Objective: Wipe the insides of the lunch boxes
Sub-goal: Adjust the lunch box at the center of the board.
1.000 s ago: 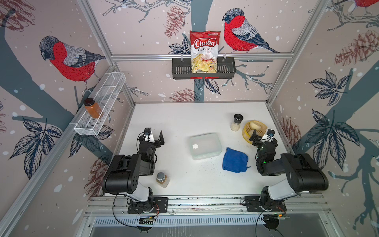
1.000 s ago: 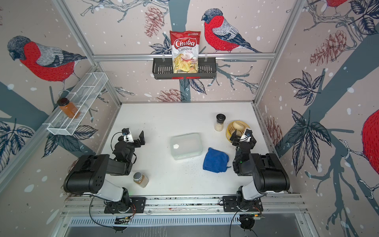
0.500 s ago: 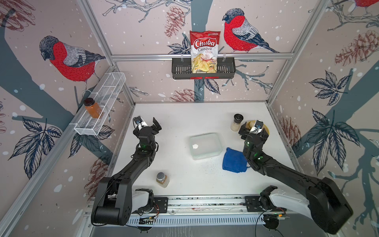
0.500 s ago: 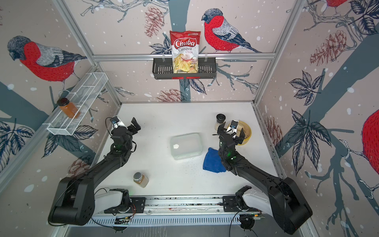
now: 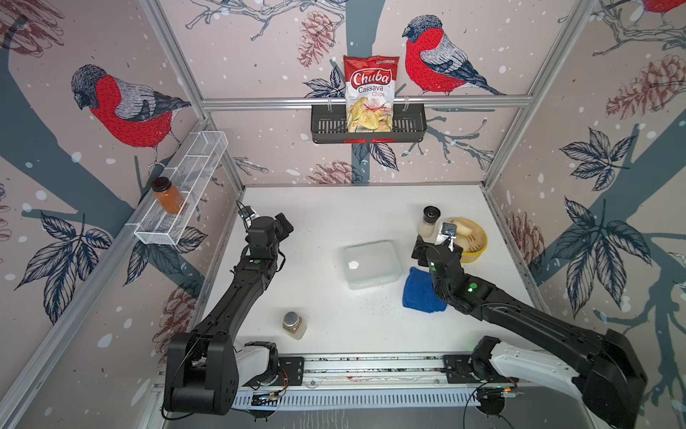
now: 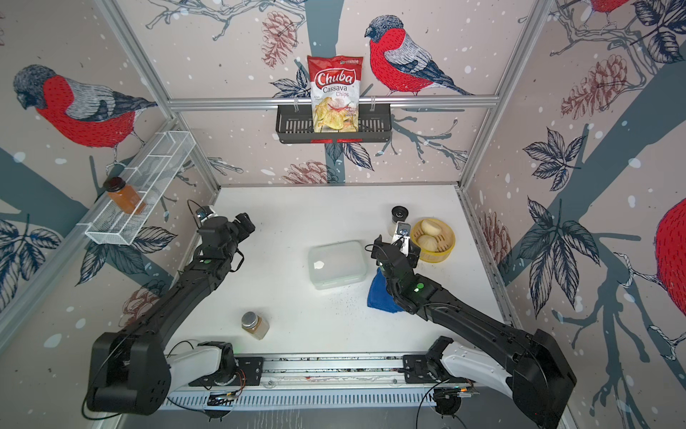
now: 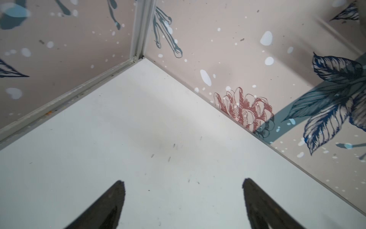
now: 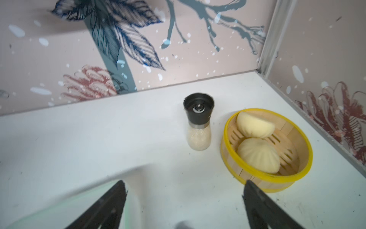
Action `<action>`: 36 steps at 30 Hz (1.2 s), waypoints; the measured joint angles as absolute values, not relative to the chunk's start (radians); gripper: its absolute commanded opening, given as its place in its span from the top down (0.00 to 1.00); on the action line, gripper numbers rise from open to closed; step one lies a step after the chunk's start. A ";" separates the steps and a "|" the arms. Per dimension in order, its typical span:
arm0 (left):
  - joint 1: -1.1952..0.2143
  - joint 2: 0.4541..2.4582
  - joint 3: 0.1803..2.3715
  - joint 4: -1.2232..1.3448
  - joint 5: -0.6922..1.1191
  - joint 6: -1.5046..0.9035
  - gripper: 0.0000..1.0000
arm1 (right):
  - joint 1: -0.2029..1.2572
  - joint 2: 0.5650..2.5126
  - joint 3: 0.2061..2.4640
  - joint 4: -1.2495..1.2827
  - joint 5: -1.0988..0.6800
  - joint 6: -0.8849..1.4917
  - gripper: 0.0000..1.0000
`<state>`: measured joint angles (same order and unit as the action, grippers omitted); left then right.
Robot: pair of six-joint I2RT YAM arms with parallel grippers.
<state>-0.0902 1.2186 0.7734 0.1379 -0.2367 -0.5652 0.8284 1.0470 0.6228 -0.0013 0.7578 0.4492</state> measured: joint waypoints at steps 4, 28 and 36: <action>-0.205 1.285 0.918 0.063 -0.226 -0.492 0.63 | 0.912 1.064 0.634 -0.124 0.719 0.510 0.86; -0.383 1.742 1.201 -0.073 -0.026 -0.457 1.00 | 0.936 1.229 0.531 -0.162 0.192 0.806 1.00; -0.388 1.855 1.241 -0.097 0.058 -0.466 1.00 | 0.883 1.386 0.614 -0.134 0.118 0.757 1.00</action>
